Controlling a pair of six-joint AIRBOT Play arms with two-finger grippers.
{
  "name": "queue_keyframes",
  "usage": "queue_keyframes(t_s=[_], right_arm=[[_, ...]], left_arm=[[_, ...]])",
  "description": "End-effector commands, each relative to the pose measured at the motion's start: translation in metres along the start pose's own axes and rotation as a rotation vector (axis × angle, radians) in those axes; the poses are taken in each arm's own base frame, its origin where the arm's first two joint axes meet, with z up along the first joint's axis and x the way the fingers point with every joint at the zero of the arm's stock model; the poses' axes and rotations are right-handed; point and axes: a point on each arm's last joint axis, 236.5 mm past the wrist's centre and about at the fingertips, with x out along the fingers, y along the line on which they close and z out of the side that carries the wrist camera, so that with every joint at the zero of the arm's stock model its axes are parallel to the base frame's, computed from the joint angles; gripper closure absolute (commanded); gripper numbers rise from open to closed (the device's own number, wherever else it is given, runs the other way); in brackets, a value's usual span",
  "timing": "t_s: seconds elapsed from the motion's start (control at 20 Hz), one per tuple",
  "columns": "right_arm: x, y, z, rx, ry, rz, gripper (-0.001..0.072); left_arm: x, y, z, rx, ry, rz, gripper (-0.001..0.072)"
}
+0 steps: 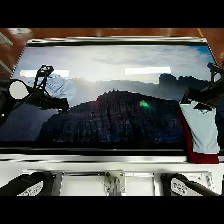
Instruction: Fold the shirts.
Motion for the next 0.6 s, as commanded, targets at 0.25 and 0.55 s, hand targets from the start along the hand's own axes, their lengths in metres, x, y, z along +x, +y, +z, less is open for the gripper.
queue_keyframes(t_s=[0.25,0.55], right_arm=[[0.0,0.0,0.003,0.001,-0.012,0.002,0.0032],[0.0,0.012,0.006,0.051,-0.022,0.052,0.0032]], left_arm=[[0.0,0.0,0.0,0.0,0.0,0.001,0.0008],[0.011,-0.006,0.013,-0.016,-0.034,-0.029,0.0008]])
